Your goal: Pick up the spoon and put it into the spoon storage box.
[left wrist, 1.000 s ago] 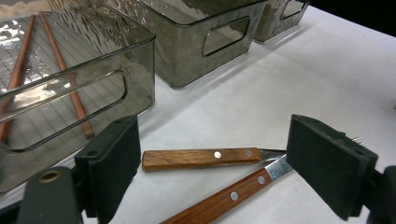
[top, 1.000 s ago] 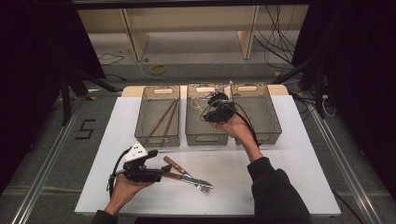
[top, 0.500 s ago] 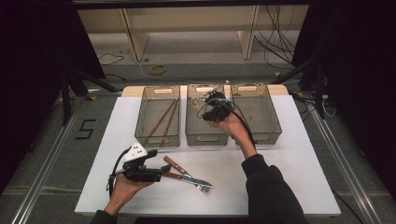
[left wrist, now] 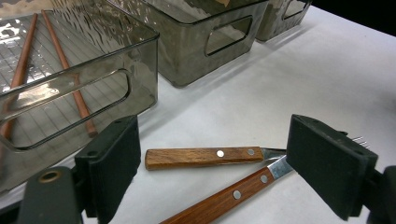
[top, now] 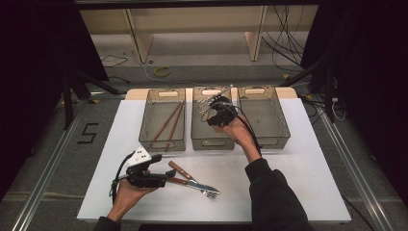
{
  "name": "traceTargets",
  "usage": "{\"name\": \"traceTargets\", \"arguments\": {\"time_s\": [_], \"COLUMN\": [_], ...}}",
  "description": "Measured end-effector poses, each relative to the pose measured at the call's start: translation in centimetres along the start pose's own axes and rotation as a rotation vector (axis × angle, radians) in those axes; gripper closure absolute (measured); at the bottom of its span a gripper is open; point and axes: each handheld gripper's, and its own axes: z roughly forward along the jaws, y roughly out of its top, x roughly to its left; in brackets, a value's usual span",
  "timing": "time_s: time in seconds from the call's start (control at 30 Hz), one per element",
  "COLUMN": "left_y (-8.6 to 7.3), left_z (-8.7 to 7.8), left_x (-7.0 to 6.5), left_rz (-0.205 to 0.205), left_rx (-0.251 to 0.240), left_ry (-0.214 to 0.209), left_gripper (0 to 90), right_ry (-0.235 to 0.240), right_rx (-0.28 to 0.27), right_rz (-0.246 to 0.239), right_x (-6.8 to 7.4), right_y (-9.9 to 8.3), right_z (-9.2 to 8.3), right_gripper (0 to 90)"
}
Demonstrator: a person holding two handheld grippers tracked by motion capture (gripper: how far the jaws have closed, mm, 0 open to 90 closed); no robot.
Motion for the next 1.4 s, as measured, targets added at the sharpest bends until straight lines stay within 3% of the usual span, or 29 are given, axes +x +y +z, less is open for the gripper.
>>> {"name": "traceTargets", "arguments": {"time_s": [0.53,0.73,0.87,1.4], "left_y": [0.0,0.0,0.0,0.2], "left_z": [0.0,0.0,0.0,-0.1], "left_x": [0.0,0.1,0.1,0.5], "left_rz": [0.004,0.004,0.001,-0.001], "left_rx": [0.006,0.007,0.007,0.031], "left_ry": [-0.001,0.000,-0.002,-0.012], "left_gripper": [17.2,17.2,17.2,17.2], "right_ry": [0.010,0.031,0.043,0.114], "right_rx": [0.025,0.023,0.004,-0.070], "right_rz": [0.019,0.021,0.023,-0.067], "right_x": [0.0,0.0,0.0,0.9], "right_y": [-0.2,-0.2,-0.2,-1.8], "right_z": [1.3,1.3,0.7,-3.2], "right_gripper": [76.9,72.2,67.9,53.0]}}
